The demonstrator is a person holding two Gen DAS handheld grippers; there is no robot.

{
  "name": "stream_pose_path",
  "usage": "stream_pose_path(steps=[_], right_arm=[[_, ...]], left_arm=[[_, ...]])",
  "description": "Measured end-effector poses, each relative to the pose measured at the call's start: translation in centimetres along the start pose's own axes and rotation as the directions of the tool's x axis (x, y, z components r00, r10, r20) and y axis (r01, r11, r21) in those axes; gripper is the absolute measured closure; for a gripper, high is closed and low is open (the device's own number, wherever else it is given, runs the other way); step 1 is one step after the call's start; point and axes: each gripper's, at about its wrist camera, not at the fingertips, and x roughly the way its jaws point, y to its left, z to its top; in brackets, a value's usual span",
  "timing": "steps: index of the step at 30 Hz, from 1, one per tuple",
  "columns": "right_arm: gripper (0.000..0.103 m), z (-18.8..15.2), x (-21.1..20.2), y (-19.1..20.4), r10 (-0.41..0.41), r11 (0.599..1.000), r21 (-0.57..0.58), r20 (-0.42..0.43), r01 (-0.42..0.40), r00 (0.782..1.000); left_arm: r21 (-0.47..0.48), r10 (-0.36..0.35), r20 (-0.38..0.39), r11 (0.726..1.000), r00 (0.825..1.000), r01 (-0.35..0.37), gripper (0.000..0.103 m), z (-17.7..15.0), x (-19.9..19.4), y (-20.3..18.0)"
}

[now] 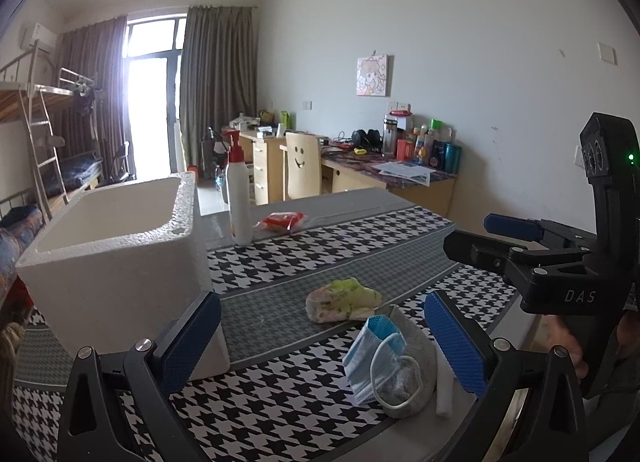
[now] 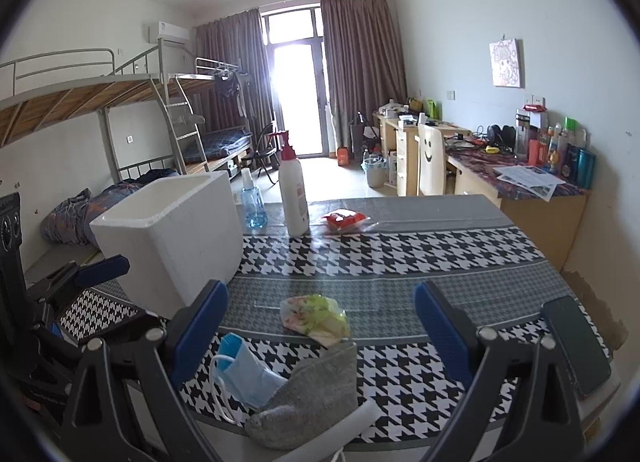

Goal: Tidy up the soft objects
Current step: 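Move both tools back from the foam box toward the remaining table items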

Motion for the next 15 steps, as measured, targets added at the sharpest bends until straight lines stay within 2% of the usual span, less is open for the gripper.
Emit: stream_pose_path(steps=[15], right_arm=[[0.006, -2.1, 0.7, -1.3, -0.034, 0.999, 0.020, -0.051, 0.035, 0.998]], left_arm=[[-0.007, -0.033, -0.073, 0.999, 0.997, 0.033, 0.001, -1.8, 1.6, -1.1]])
